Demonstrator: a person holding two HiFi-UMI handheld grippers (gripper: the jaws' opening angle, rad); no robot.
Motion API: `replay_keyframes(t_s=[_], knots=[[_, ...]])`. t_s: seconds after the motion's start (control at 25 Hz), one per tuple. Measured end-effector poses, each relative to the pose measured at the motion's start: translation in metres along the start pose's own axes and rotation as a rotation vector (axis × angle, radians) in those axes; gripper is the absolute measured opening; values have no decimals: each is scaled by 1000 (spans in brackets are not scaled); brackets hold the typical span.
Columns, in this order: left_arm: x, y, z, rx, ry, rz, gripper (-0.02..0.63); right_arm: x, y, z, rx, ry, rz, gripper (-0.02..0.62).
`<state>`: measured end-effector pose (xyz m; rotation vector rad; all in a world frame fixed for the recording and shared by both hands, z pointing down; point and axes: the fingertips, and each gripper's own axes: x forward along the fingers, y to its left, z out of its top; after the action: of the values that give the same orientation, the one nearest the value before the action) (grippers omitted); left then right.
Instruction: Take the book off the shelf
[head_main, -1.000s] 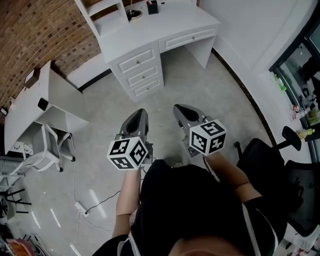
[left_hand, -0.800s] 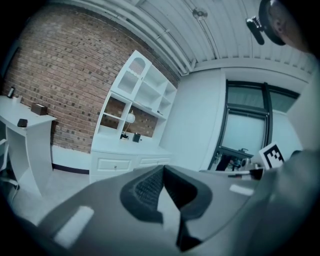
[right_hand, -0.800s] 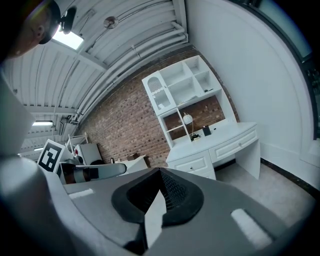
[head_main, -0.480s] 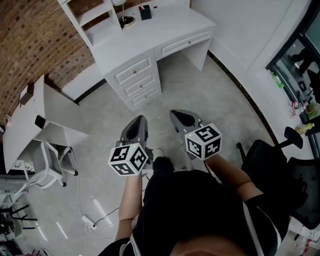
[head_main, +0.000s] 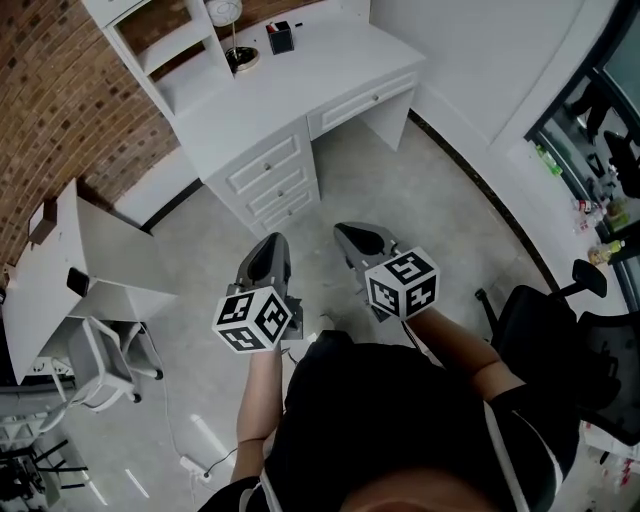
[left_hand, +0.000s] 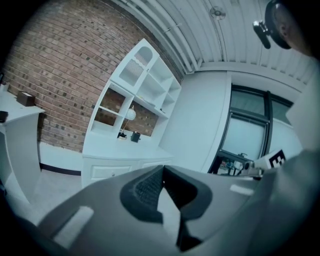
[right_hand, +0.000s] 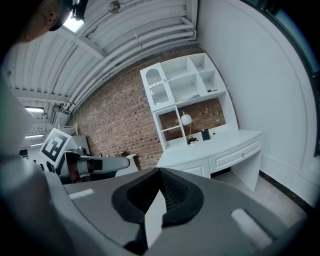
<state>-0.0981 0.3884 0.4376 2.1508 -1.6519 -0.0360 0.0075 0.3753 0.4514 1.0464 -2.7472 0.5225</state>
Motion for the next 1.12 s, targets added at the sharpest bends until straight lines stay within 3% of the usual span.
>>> replay_keyframes(t_s=[0.32,0.56,0.76,1.12], knots=[[29,38,21,-13,25,-57,6,53,3,14,0,3,-19,-3],[41,66,26,40,61,-82,6,86,8,14,42,3,-41,-3],[51,75,39,-4,59,-121,6,100,2,20,40,3,-64,-3],[84,93,69,46,5,-79,6,132,-31,56,8,-43,-67,-2]])
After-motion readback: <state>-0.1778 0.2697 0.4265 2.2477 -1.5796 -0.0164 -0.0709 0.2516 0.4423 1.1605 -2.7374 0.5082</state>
